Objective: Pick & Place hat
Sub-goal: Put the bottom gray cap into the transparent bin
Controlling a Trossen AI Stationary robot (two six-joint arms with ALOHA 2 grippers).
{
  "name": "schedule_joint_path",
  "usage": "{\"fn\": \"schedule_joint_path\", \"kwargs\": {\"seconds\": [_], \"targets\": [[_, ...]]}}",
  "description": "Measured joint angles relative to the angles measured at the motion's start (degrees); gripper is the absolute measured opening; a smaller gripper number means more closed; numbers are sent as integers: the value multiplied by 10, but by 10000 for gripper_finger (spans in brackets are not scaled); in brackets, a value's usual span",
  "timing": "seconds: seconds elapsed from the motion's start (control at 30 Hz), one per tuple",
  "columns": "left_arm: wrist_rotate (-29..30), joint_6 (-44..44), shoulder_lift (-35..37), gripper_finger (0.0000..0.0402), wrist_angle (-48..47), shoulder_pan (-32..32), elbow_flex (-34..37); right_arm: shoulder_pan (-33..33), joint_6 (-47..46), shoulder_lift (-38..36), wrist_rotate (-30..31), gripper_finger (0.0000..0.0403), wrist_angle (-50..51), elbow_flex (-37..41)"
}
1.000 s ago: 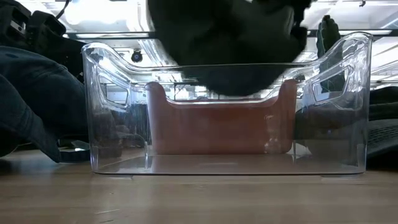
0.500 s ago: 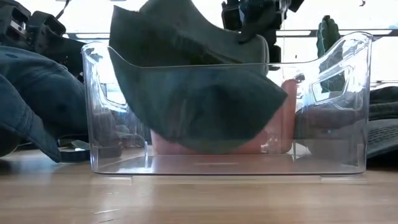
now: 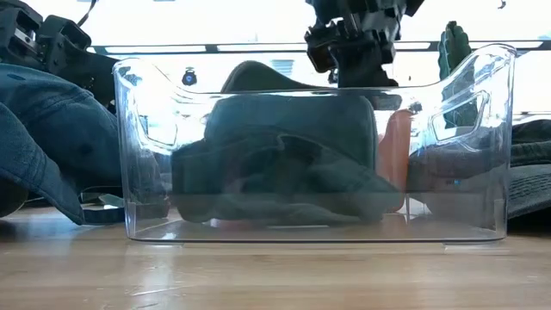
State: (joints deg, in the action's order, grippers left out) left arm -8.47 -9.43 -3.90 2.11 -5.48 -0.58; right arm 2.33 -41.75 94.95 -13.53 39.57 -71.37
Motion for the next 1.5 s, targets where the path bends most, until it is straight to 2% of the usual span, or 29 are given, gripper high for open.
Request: {"fn": "schedule_joint_path", "kwargs": {"seconds": [0.2, 0.5, 0.8, 0.9, 1.1, 1.27, 1.5], "targets": [[0, 0, 0, 174, 0, 0, 0, 60, 7, 0, 133, 13, 21, -5], [0, 0, 0, 174, 0, 0, 0, 150, 109, 0, 318, 13, 21, -49], [0, 0, 0, 174, 0, 0, 0, 169, 89, 24, 270, 13, 61, -42], [0, 0, 0, 174, 0, 0, 0, 184, 108, 42, 275, 13, 60, -42], [0, 0, 0, 174, 0, 0, 0, 227, 157, 71, 362, 18, 68, -43], [0, 0, 0, 174, 0, 0, 0, 245, 175, 81, 400, 68, 83, -39], [0, 0, 0, 174, 0, 0, 0, 246, 175, 78, 404, 162, 126, -38]]}}
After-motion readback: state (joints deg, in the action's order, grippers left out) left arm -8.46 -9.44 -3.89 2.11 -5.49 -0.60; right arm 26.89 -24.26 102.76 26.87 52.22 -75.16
